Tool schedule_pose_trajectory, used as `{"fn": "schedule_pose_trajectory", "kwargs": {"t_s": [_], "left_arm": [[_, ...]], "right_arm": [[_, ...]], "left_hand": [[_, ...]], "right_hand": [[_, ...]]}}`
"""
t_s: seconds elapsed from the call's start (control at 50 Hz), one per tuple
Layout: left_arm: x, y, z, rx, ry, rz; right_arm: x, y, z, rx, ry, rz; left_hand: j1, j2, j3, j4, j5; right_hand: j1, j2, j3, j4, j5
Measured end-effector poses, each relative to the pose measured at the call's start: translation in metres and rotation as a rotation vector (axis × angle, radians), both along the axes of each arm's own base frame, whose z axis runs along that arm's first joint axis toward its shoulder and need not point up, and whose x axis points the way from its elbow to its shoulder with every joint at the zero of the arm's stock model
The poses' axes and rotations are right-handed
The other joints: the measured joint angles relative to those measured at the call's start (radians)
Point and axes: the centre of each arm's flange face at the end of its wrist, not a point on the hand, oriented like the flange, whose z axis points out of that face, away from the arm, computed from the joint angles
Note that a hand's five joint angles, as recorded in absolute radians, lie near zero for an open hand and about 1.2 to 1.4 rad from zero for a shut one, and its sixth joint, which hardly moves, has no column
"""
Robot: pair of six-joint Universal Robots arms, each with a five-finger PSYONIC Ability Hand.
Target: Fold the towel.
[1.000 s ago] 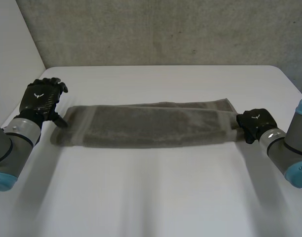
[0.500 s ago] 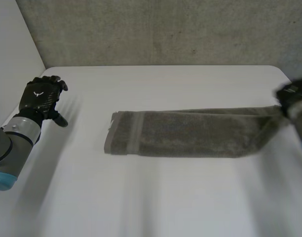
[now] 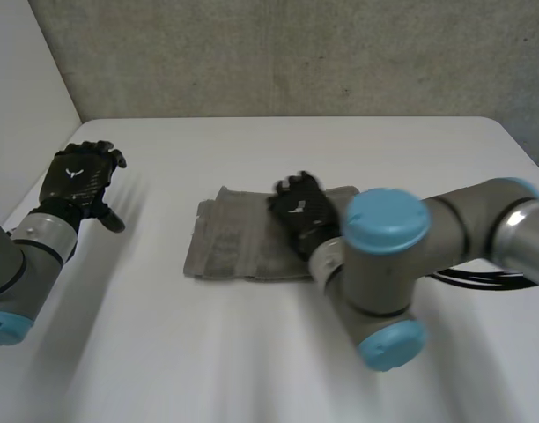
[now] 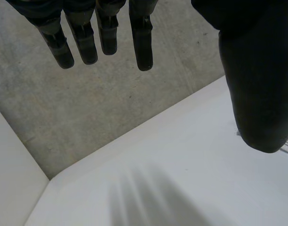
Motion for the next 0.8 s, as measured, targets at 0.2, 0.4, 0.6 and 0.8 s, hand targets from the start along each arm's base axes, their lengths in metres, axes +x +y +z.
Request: {"fn": "schedule_pose_trajectory", "kwargs": {"t_s": [0.2, 0.4, 0.6, 0.8], "left_arm": [[-0.022, 0.015, -0.006, 0.019, -0.007, -0.074], [-0.045, 0.036, -0.013, 0.042, -0.016, -0.145], [-0.047, 0.039, -0.015, 0.048, -0.018, -0.153], [-0.047, 0.039, -0.016, 0.051, -0.017, -0.151]], "right_arm": [[-0.069, -0.023, -0.005, 0.165, -0.090, -0.142], [-0.097, -0.035, -0.015, 0.278, -0.281, -0.157], [-0.102, -0.042, -0.027, 0.354, -0.339, -0.181], [-0.103, -0.043, -0.034, 0.410, -0.392, -0.208]], "left_hand": [[0.000, 0.000, 0.000, 0.000, 0.000], [0.000, 0.000, 0.000, 0.000, 0.000], [0.000, 0.000, 0.000, 0.000, 0.000], [0.000, 0.000, 0.000, 0.000, 0.000]], "right_hand": [[-0.003, 0.001, 0.001, 0.001, 0.001], [0.266, 0.259, 0.256, 0.245, 0.279], [0.445, 0.431, 0.441, 0.428, 0.452], [0.786, 0.778, 0.774, 0.761, 0.767]]}}
